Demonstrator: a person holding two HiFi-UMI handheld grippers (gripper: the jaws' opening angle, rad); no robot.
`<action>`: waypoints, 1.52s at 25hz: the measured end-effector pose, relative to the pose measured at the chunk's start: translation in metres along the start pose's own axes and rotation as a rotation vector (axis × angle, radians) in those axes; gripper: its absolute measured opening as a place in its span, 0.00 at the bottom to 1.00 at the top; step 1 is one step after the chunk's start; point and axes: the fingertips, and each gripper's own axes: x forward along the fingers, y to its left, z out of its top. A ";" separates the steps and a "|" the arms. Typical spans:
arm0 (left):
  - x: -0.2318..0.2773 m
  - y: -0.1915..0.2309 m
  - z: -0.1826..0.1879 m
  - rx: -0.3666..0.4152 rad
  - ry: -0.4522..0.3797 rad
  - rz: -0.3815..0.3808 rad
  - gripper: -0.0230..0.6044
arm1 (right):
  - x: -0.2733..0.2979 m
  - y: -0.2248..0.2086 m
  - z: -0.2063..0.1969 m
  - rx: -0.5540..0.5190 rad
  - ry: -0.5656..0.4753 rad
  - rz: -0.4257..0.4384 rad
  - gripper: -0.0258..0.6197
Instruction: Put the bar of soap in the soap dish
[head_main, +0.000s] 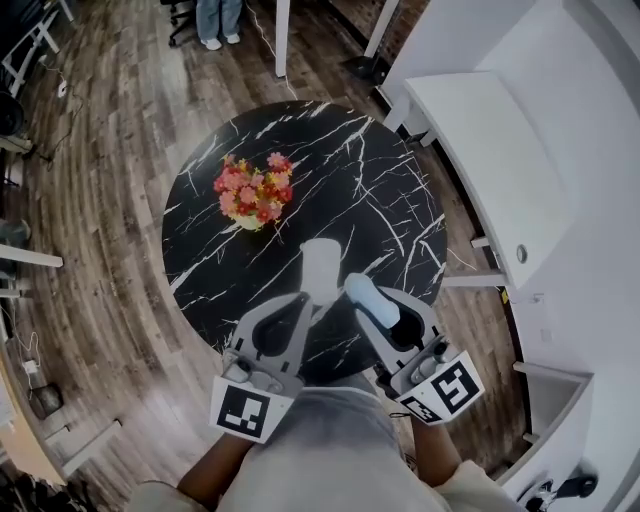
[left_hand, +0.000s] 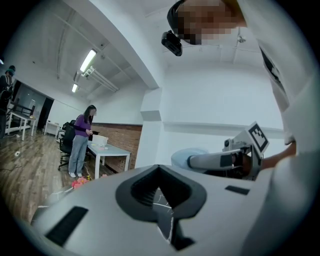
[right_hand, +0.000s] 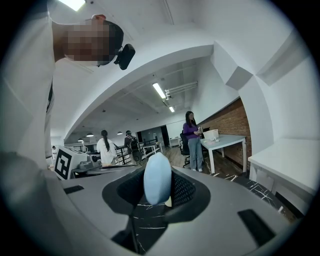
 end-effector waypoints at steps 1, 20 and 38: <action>0.003 0.000 -0.001 0.002 0.001 0.010 0.04 | 0.001 -0.002 -0.002 -0.001 0.003 0.009 0.23; 0.024 0.009 -0.016 0.028 0.005 0.132 0.04 | 0.028 -0.022 -0.043 0.012 0.073 0.132 0.23; 0.013 0.021 -0.040 0.019 0.063 0.198 0.04 | 0.047 -0.022 -0.088 0.062 0.147 0.187 0.23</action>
